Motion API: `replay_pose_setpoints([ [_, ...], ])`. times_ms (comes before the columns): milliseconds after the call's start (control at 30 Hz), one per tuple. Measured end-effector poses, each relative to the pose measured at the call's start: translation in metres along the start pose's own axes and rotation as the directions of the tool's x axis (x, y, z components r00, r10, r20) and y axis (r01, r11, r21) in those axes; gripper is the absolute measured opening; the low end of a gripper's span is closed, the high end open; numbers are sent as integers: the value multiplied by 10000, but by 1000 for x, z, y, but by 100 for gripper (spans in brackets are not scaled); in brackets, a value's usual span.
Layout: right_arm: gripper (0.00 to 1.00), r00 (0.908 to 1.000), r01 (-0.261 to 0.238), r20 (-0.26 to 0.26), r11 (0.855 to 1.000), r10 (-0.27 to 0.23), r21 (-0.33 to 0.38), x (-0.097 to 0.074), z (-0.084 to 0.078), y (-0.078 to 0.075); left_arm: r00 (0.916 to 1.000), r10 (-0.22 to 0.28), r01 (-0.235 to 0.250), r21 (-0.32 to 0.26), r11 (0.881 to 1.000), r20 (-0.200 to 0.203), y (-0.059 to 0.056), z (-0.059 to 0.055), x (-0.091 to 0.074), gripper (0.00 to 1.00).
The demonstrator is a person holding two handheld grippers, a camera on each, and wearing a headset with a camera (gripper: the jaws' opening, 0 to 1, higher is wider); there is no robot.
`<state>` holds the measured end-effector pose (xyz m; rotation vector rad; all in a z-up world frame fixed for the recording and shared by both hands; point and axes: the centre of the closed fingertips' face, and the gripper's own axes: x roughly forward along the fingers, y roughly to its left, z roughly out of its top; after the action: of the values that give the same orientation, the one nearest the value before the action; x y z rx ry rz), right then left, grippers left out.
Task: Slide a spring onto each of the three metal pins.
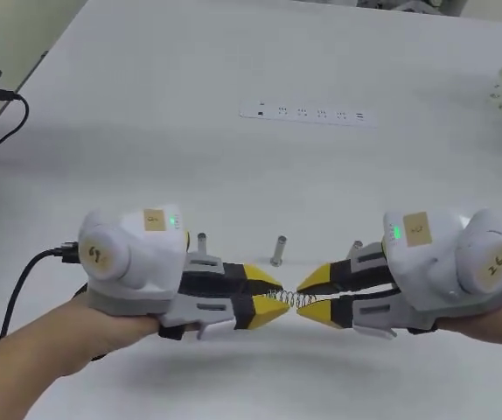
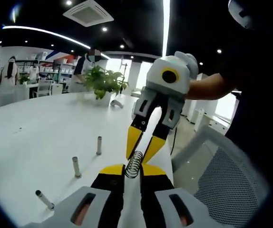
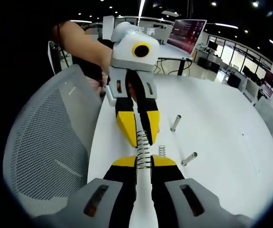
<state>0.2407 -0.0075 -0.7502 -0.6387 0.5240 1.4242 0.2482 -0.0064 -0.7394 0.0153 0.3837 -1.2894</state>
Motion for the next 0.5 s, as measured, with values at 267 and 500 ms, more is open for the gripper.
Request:
replay_pose_setpoints([
  [267,8,10000,-36,60,10000,36,-31,-2,-1,3,9998,-187,187,185,9997,-28,-6,3,1,3],
  [500,8,9999,-19,121,10000,19,-53,-2,0,4,9997,-239,239,251,9994,-10,-8,5,0,2],
])
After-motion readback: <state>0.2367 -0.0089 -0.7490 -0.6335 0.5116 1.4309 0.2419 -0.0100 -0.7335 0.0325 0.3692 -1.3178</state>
